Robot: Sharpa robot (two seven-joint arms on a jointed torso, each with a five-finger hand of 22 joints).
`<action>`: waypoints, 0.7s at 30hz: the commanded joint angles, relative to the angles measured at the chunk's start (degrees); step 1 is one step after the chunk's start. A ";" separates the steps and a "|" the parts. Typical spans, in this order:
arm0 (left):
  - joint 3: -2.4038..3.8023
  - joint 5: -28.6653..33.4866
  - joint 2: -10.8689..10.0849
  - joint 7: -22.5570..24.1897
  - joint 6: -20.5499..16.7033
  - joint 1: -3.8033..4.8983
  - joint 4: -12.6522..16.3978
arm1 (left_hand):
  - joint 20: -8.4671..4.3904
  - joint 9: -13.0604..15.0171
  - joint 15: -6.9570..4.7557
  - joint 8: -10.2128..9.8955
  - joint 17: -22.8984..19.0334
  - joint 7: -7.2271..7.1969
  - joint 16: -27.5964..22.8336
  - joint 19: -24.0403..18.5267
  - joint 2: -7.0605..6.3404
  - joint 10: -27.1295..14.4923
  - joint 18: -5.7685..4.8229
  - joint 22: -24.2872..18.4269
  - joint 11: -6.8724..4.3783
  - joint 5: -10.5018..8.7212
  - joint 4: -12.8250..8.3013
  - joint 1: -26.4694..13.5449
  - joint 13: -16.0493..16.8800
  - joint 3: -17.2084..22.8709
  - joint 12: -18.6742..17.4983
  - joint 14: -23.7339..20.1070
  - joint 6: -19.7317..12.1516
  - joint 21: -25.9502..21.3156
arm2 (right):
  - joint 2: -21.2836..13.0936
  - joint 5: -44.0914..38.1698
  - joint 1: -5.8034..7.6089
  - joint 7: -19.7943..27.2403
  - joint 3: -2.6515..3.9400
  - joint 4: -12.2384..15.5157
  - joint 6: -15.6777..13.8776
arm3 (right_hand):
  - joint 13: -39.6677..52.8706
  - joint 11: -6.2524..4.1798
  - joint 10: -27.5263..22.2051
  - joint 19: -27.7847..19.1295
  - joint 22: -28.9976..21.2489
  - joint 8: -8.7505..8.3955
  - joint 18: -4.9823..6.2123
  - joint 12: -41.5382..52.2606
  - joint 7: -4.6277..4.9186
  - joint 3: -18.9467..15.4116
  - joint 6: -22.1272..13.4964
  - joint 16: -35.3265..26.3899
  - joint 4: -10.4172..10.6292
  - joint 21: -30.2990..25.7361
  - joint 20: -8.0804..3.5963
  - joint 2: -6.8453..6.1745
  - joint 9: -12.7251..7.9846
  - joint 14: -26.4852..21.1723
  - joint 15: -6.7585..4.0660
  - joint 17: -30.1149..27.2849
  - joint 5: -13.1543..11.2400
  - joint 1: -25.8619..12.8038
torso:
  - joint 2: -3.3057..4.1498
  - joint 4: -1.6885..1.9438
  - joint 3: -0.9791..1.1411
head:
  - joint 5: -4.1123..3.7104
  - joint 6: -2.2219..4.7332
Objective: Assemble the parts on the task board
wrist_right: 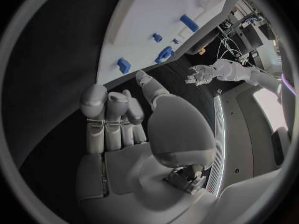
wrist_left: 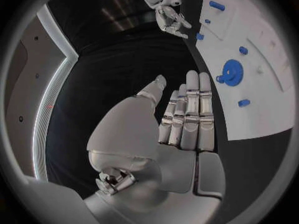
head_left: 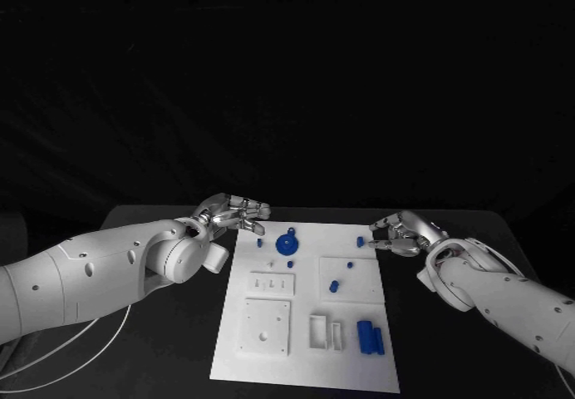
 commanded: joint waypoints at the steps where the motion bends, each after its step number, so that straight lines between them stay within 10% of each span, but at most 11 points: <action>1: 0.04 0.24 0.25 0.90 1.48 -0.15 0.01 | 0.12 0.03 0.08 -0.32 0.01 0.35 0.17 -0.33 0.15 -0.50 -0.27 0.06 0.08 -0.15 -0.26 -0.11 -0.02 -0.09 -0.29 -0.38 0.02 0.20 | 0.88 0.91 -0.20 1.92 0.07 -1.40 -0.43 | 0.26 -0.06 -0.14 3.25 0.97 -0.14 0.04 0.31 -0.11 -0.26 -0.33 -0.04 -0.21 -0.25 0.45 -0.01 -0.06 0.10 0.29 0.20 0.17 0.25 | 0.08 0.18 0.22 | -0.05 -0.31; 21: 0.05 -0.16 0.63 0.37 1.75 -0.41 -0.53 | 0.13 0.03 0.10 -0.33 -0.05 0.44 0.10 -0.71 0.53 -0.82 -0.18 0.43 0.18 -0.06 -1.07 0.24 -0.02 -0.28 -0.29 -0.44 -0.17 0.71 | 4.62 -0.96 -0.70 1.93 0.13 -8.76 0.72 | 0.02 0.02 -0.81 3.13 1.51 -0.14 0.17 -0.37 0.22 2.12 -1.50 -0.45 -3.39 -0.84 0.52 -0.17 -0.07 -0.04 0.34 0.33 0.10 2.50 | 0.29 0.70 0.24 | -0.84 -0.26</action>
